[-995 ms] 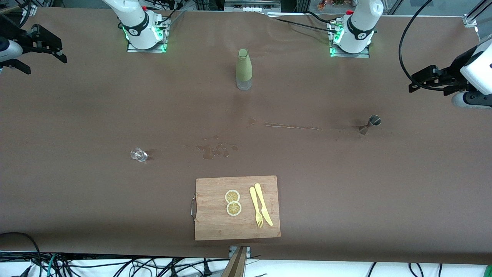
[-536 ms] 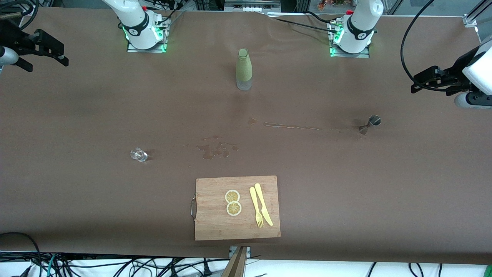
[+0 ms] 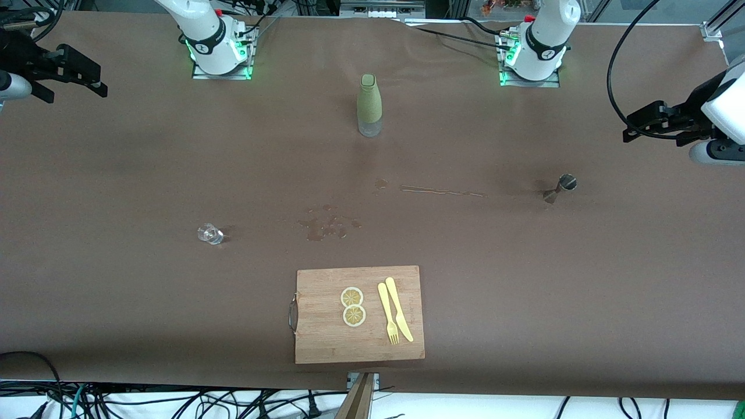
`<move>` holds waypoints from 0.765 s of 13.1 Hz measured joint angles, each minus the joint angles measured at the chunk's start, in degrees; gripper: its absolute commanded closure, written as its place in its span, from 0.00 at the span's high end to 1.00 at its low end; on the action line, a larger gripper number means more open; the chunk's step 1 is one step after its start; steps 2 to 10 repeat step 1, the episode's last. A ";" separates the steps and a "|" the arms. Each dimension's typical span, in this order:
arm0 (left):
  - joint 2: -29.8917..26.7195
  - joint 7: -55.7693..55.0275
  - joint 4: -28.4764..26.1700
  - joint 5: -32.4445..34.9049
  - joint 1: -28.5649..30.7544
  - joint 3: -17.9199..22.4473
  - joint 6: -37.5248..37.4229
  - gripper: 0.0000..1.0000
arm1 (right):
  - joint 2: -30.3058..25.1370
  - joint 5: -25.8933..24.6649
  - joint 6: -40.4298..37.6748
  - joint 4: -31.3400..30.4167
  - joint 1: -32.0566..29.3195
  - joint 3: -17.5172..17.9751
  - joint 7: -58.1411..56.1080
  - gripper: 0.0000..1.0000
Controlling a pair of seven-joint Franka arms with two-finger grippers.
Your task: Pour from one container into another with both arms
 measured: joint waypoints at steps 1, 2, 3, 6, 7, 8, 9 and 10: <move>0.02 0.00 0.00 0.00 0.03 0.03 0.00 1.00 | 0.00 0.00 -0.10 0.00 0.01 0.33 0.22 1.00; 0.02 0.00 0.00 0.00 0.03 0.03 0.00 1.00 | 0.00 0.00 -0.10 0.00 0.01 0.33 0.22 1.00; 0.02 0.00 0.00 0.00 0.03 0.03 0.00 1.00 | 0.00 0.00 -0.10 0.00 0.01 0.33 0.22 1.00; 0.02 0.00 0.00 0.00 0.03 0.03 0.00 1.00 | 0.00 0.00 -0.10 0.00 0.01 0.33 0.22 1.00; 0.02 0.00 0.00 0.00 0.03 0.03 0.00 1.00 | 0.00 0.00 -0.10 0.00 0.01 0.33 0.22 1.00; 0.02 0.00 0.00 0.00 0.03 0.03 0.00 1.00 | 0.00 0.00 -0.10 0.00 0.01 0.33 0.22 1.00; 0.02 0.00 0.00 0.00 0.03 0.03 0.00 1.00 | 0.00 0.00 -0.10 0.00 0.01 0.33 0.22 1.00; 0.02 0.00 0.00 0.00 0.03 0.03 0.00 1.00 | 0.00 0.00 -0.10 0.00 0.01 0.33 0.22 1.00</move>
